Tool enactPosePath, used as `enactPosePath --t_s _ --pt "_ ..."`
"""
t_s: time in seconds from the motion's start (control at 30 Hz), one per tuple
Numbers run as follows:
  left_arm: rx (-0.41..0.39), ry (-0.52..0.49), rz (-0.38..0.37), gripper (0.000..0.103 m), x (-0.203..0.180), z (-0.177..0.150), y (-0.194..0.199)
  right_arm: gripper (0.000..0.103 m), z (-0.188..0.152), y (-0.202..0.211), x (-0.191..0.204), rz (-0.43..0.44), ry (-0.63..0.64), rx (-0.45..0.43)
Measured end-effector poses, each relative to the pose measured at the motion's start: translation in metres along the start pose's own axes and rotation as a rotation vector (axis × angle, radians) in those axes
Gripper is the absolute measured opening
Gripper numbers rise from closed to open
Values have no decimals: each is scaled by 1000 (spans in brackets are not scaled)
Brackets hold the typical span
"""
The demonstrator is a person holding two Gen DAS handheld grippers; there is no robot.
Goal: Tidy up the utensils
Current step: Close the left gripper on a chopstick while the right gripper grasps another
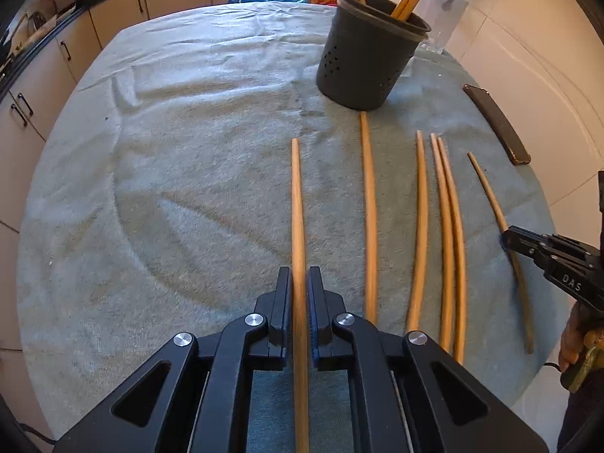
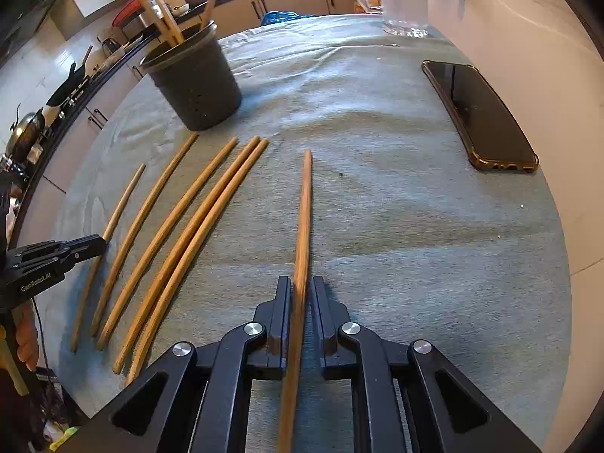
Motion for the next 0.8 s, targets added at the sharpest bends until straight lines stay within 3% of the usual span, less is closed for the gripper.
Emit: enactPosePath --t_s 0.1,0.17,0.5,0.73,0.8 --pt "-6 -7 13 17 -4 7 -1 12 4 -1 -1 -11 -5 7" --pt "12 -10 14 30 -7 14 -7 13 7 -3 -1 -14 1 10" --pt "36 4 39 30 -6 50 -28 13 44 -23 -2 -46 20 39" --pt "-5 -24 14 30 -8 57 -30 13 62 -35 9 -112 75 5" --pt "-27 -23 27 12 -7 55 -29 8 62 -36 11 -131 90 -19"
Point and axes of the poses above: each gripper's, at about its wrist camera, not at the fingertips, and y roughly against the way its jaws point, x to its left, z to its top, the point moved 3 cm from there along -y, roughly the way its jaws point, and after that the axes turned 2 degrees about -x, right-handed, at the moved point
